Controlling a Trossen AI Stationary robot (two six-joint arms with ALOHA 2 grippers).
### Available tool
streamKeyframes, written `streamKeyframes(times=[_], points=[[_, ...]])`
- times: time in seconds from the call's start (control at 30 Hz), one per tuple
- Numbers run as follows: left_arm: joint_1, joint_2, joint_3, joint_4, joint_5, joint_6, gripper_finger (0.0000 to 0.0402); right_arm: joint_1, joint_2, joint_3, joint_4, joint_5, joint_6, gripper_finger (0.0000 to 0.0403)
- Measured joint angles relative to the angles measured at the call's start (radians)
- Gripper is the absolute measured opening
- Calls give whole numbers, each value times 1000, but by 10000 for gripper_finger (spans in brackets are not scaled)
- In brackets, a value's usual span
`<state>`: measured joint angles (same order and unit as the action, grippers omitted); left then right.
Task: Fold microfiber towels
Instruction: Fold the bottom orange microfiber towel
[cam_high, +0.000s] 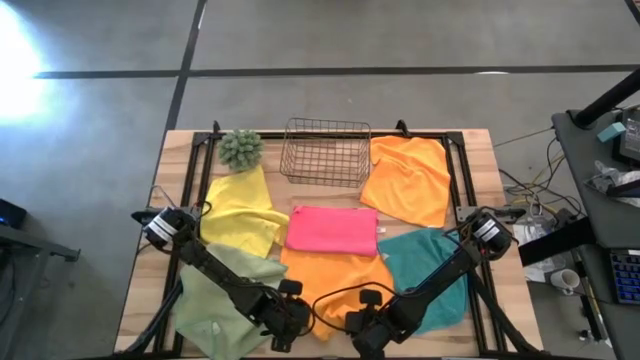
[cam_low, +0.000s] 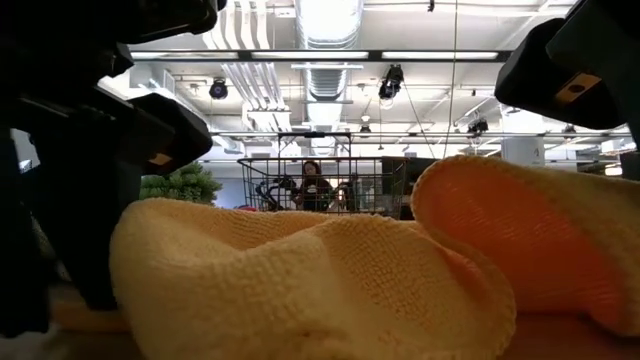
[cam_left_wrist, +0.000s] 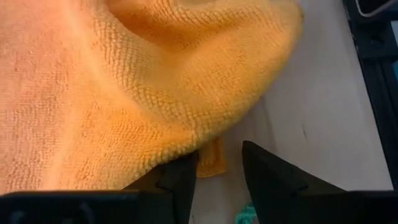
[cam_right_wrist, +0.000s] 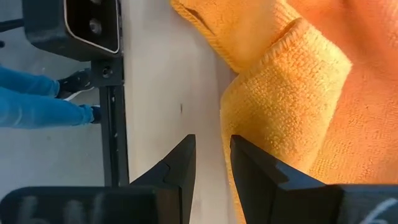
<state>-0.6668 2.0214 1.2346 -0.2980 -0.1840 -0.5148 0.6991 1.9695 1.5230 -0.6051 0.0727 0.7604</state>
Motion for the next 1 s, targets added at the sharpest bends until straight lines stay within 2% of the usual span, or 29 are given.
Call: streamKeyframes(times=[0.1,0.27,0.33,0.6,0.83,1.0], points=[[0,20,-1,0,-16,0,88,7,0,0,0,-2,7,91],[0,47,-3,2,-29,12,19,23,0,0,0,-1,32,91],[-5,47,-2,3,-33,25,6,32,0,0,0,-1,45,91],[-32,-30,-3,-2,-49,28,1,89,-23,0,-4,9,108,91],[-52,-148,-8,-136,-19,23,0,139,-58,0,-36,105,192,91],[-74,-173,-5,-152,-6,-1,0,165,-61,1,-43,143,248,91]])
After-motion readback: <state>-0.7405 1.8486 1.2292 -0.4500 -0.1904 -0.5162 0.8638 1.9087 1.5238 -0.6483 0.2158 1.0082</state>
